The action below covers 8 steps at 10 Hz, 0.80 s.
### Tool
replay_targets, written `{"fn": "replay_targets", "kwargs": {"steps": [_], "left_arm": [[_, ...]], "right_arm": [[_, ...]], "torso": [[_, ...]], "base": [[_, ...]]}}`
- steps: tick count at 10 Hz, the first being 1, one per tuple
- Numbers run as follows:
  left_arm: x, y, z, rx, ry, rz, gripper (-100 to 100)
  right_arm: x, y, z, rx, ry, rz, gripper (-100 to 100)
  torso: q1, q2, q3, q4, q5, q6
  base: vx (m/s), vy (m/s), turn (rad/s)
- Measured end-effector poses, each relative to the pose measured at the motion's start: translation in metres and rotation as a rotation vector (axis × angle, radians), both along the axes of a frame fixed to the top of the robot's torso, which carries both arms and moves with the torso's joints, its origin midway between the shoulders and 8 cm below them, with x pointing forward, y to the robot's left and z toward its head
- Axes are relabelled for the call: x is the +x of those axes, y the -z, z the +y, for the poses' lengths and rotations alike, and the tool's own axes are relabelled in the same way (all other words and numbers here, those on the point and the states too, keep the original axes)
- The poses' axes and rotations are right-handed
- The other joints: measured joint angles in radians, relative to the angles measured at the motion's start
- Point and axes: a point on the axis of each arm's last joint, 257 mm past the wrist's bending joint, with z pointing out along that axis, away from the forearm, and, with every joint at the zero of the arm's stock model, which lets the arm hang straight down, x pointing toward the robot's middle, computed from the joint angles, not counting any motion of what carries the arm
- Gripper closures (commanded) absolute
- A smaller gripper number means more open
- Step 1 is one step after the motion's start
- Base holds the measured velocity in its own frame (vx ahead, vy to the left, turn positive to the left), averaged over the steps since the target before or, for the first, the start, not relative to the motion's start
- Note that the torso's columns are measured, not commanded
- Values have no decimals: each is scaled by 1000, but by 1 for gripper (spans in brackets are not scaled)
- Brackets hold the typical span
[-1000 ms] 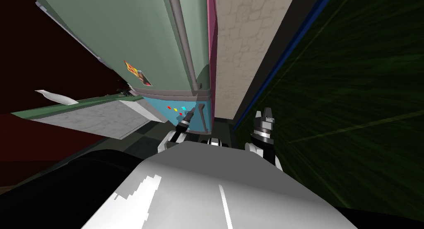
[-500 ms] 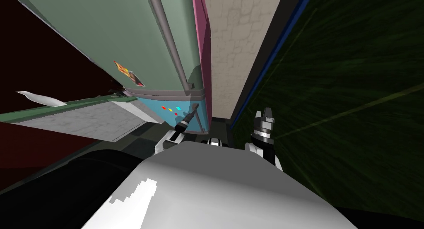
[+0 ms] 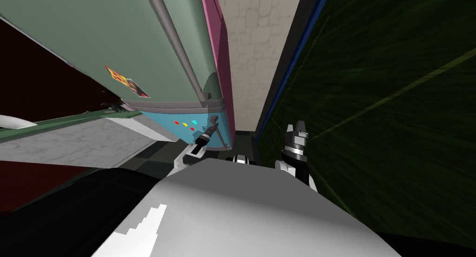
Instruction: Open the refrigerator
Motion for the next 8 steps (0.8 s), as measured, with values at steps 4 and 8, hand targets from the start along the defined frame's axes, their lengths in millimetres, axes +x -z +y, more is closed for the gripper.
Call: {"fn": "replay_targets", "kwargs": {"steps": [4,8], "left_arm": [[22,4,30,11,-73,3,-100],[48,-2,72,12,-169,-4,-100]], "right_arm": [[0,0,0,0,0,0,0],[0,0,0,0,0,0,0]], "torso": [[-4,-8,-5,-2,-1,0],[-3,-4,-2,-1,-1,0]], "base": [[-115,7,-233],[-119,6,-189]]}}
